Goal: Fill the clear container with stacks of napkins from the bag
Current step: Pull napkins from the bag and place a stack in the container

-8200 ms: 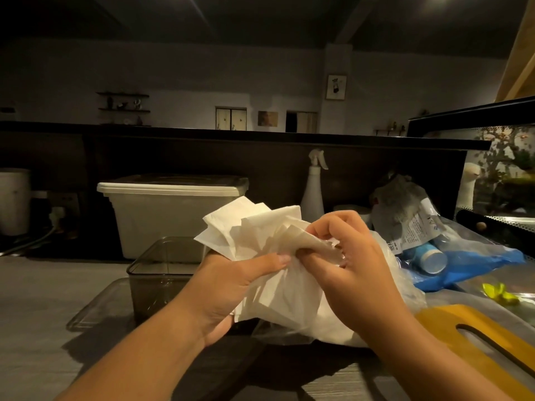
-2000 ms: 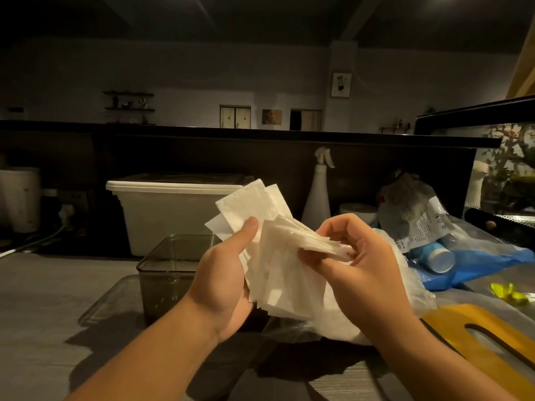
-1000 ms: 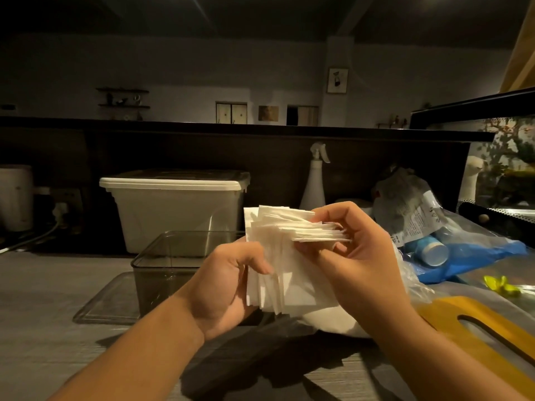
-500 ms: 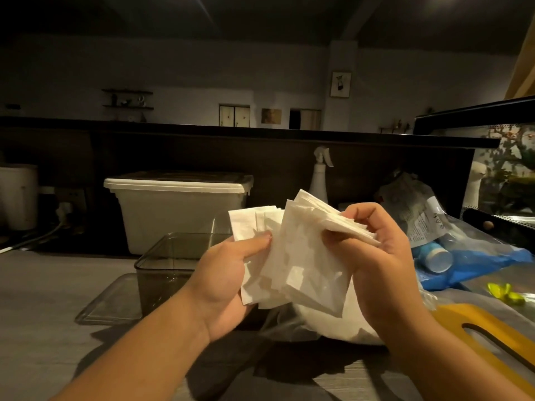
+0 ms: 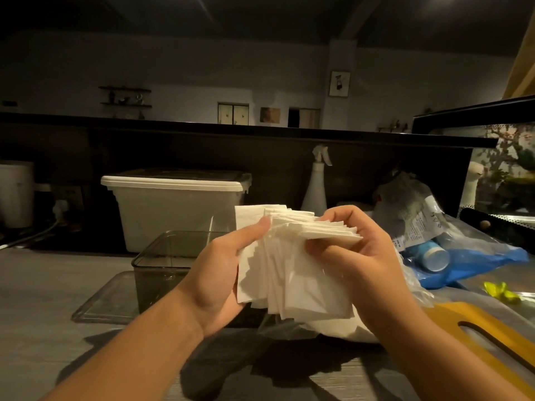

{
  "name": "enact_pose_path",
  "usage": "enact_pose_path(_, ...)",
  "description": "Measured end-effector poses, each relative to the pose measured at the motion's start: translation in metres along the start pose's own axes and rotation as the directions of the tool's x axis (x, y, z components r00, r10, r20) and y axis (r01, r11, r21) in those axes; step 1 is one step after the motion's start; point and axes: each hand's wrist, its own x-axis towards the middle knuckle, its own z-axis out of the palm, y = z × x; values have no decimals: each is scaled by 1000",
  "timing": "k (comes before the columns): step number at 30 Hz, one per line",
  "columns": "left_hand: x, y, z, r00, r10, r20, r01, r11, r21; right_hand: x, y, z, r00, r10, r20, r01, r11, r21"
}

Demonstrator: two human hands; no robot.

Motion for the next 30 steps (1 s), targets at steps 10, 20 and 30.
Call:
enact_pose_path(10, 2, -1, 0, 997, 10, -72, -10, 1000, -9, 3, 5, -2, 988, 85, -128, -83, 996, 23)
enact_pose_path(20, -2, -4, 6, 1000, 13, 12, -13, 1000, -26, -4, -4, 5, 993, -21, 120, 13, 998, 70)
enact_pose_path(30, 1, -9, 3, 996, 78, 46, -89, 933, 350, -5, 6, 8, 999, -23, 33, 23, 1000, -5)
